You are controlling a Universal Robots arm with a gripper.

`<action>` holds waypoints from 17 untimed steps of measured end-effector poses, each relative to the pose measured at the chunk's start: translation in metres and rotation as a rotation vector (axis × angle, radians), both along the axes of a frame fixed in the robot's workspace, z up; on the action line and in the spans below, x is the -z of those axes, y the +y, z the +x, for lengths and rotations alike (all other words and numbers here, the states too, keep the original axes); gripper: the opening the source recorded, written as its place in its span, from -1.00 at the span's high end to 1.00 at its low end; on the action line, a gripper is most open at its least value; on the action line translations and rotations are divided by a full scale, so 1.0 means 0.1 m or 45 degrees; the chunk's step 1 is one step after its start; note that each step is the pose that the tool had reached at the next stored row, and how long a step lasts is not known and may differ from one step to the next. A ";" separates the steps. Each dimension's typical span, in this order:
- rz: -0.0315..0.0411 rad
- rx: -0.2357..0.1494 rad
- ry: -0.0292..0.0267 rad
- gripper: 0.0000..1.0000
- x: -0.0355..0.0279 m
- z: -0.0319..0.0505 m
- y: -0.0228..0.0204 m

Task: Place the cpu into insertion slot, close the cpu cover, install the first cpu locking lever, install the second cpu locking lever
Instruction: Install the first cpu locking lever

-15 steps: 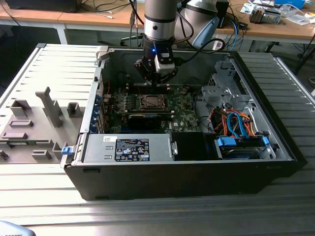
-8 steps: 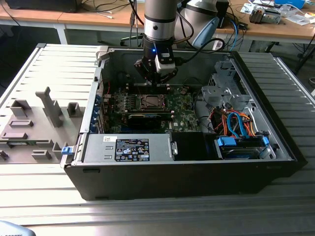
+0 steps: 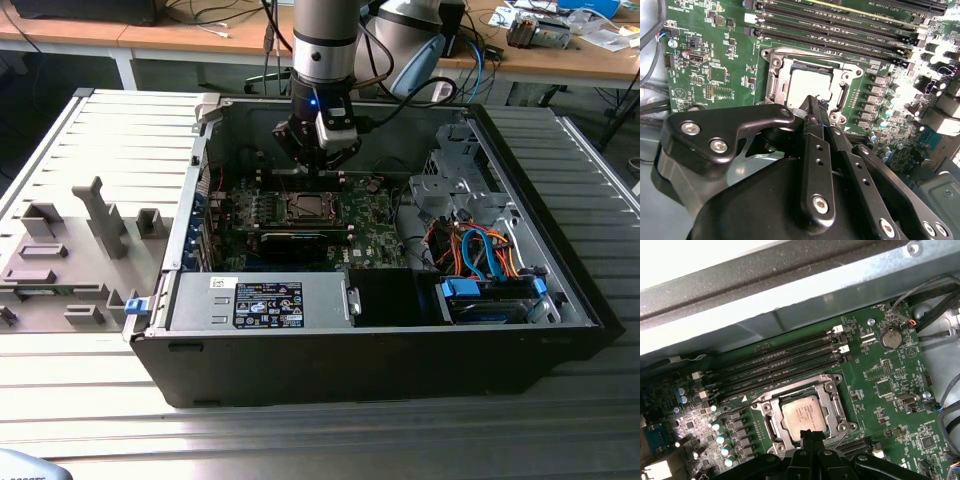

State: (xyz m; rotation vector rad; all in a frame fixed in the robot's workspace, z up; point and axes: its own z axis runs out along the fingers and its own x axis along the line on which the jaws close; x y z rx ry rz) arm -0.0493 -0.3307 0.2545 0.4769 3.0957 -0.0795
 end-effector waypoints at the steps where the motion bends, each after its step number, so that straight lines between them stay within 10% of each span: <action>1: 0.0000 -0.002 -0.0001 0.79 0.000 0.000 0.000; 17: 0.0000 -0.036 0.0000 0.79 0.000 0.000 0.000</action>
